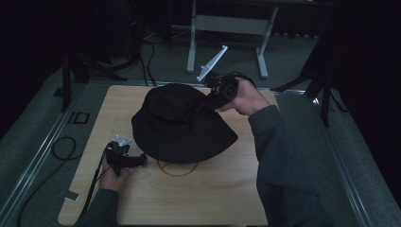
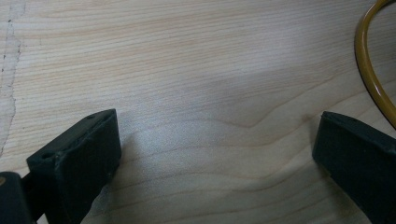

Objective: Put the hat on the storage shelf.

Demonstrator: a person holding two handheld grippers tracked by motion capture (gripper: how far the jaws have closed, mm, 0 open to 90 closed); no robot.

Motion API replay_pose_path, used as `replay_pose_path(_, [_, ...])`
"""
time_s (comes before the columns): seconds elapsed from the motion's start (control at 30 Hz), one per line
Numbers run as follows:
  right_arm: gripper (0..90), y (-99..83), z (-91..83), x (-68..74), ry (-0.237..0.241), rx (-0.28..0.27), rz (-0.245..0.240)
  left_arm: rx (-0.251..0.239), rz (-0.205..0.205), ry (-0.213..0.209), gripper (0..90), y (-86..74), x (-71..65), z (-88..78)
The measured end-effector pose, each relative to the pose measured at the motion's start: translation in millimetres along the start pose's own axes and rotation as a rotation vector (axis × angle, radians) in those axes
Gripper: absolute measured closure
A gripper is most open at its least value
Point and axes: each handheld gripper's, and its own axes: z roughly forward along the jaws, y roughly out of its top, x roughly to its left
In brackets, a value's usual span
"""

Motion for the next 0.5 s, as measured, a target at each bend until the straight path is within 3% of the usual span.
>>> replay_pose_path(0.27, [65.1, 2.3, 15.1, -0.1, -0.02, 0.065, 0.016, 0.0, 0.0, 0.0, 1.3, 0.0, 0.0, 0.0])
replay_pose_path(0.5, [62.9, 6.4, 24.7, 1.9, -0.038, 0.024, 0.011, -0.002, -0.001, 0.001, 1.2, 0.0, -0.1, 0.1])
